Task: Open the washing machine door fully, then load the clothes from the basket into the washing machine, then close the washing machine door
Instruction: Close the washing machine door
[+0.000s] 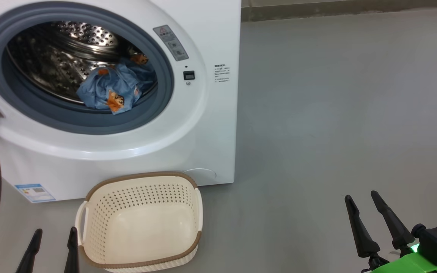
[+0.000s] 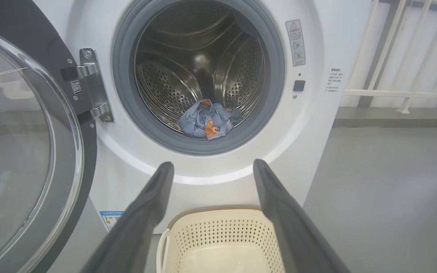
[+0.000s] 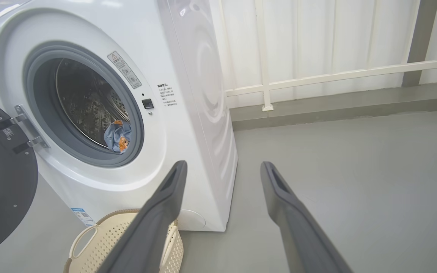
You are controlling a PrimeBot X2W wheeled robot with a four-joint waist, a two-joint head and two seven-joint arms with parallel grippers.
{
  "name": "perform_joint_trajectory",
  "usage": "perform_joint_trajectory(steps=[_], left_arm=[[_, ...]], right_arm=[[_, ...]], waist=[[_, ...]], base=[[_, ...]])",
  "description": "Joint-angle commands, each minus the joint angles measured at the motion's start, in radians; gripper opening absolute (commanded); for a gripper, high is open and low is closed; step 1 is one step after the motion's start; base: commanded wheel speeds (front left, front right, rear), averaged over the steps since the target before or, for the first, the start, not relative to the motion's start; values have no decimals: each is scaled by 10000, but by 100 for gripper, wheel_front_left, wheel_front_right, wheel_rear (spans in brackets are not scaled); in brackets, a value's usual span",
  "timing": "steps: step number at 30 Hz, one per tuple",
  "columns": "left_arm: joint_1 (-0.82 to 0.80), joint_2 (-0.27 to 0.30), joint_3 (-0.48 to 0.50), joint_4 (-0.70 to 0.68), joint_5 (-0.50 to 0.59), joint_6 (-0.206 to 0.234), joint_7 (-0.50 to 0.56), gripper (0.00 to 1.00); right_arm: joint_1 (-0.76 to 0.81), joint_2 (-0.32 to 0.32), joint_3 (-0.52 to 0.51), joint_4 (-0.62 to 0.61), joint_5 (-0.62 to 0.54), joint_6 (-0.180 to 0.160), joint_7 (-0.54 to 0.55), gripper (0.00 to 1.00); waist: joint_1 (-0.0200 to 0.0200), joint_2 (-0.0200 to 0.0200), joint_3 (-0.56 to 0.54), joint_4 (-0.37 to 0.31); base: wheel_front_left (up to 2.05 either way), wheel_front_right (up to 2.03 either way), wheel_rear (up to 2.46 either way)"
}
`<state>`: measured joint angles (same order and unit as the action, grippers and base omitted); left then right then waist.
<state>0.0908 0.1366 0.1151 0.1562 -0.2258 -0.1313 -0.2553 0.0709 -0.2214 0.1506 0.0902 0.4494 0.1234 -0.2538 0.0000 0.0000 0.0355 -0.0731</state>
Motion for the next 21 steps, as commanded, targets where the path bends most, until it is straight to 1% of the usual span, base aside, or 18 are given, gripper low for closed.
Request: perform_joint_trajectory(steps=[1, 6, 11, 12, 21], left_arm=[[-83, 127, 362, -273, 37, 6, -65, 100], [-135, 52, 486, -238, 78, 6, -65, 100], [-223, -87, 629, -182, 119, 6, -65, 100], [-223, -87, 629, -182, 119, 6, -65, 100], [-231, -383, 916, -29, 116, 6, -65, 100]], right_arm=[[-48, -231, 148, -280, 114, 73, -80, 100], [-138, -305, 252, -294, 104, 73, -80, 100], [-249, -350, 308, -281, 117, 73, -80, 100], [-249, -350, 308, -281, 117, 73, -80, 100], [-453, -376, 622, -212, 108, 73, -80, 100]], waist=[[0, 0, 8, 154], [0, 0, 112, 564], [0, 0, 215, 1214], [0, 0, 215, 1214], [0, 0, 331, 2631]], base=[[0, 0, 0], [0, 0, 0], [0, 0, 0], [0, 0, 0], [0, 0, 0]])
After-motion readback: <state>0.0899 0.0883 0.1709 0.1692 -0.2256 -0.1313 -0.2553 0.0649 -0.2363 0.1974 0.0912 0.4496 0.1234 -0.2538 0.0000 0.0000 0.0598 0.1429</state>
